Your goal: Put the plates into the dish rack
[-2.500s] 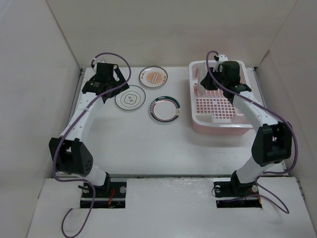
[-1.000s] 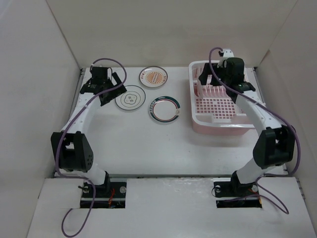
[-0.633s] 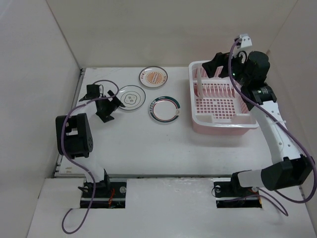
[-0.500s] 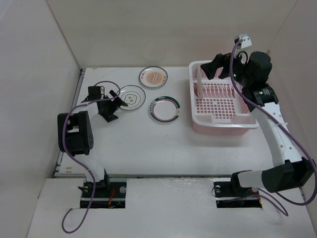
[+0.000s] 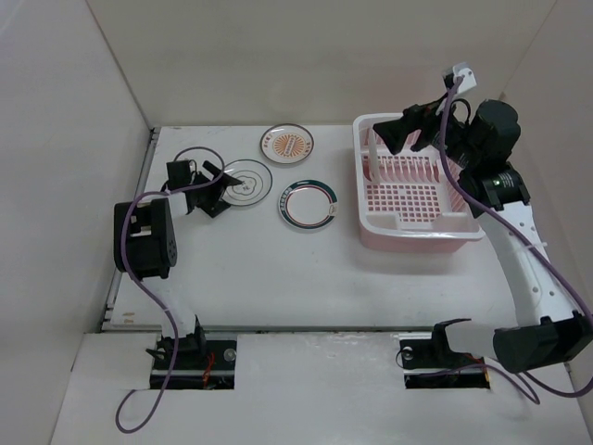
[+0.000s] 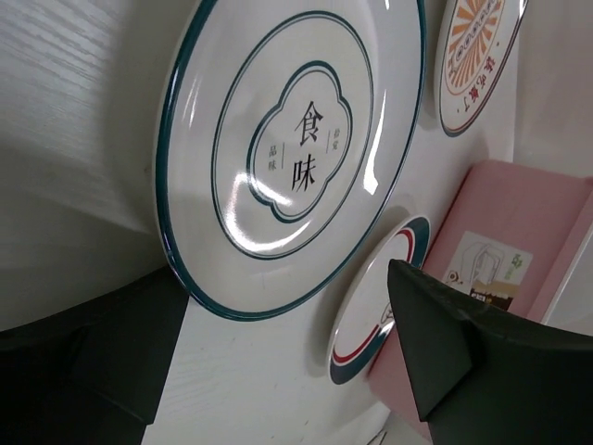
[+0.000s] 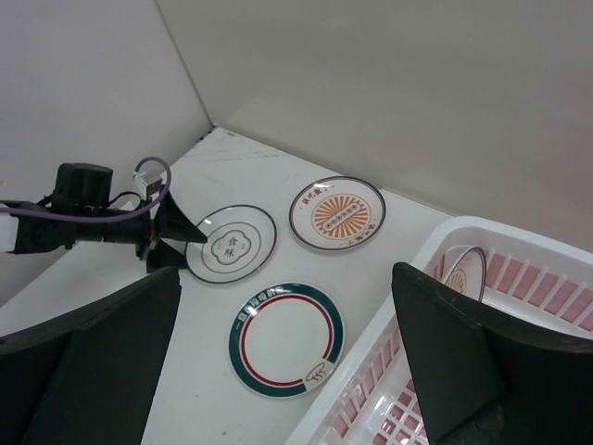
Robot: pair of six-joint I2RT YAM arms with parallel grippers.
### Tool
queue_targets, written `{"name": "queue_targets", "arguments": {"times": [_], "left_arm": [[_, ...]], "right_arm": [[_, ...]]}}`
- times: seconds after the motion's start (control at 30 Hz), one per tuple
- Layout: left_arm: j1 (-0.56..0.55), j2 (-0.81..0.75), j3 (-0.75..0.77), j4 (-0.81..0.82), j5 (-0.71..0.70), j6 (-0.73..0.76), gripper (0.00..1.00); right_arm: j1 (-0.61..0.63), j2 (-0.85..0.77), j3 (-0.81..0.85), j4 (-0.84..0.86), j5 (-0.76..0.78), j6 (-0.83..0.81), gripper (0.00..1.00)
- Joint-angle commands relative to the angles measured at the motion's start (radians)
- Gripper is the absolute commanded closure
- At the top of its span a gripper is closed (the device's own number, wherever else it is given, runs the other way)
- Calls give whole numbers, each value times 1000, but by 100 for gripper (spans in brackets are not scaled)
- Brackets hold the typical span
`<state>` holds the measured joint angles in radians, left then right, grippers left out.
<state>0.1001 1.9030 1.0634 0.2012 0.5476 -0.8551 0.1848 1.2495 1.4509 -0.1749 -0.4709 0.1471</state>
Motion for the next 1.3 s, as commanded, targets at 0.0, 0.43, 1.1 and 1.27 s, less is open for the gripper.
{"name": "queue_targets", "arguments": {"times": [0.0, 0.43, 1.1, 1.27], "left_arm": [[3, 27, -20, -60, -115, -27, 20], [3, 47, 44, -115, -144, -65, 96], [-8, -266, 343, -645, -248, -24, 100], [-17, -220, 495, -881, -144, -44, 100]], "right_arm": [[12, -27, 60, 29, -31, 5, 0], [50, 4, 151, -17, -8, 5, 0], [606, 289, 209, -252, 535, -555, 0], [723, 411, 209, -138, 639, -635, 0]]}}
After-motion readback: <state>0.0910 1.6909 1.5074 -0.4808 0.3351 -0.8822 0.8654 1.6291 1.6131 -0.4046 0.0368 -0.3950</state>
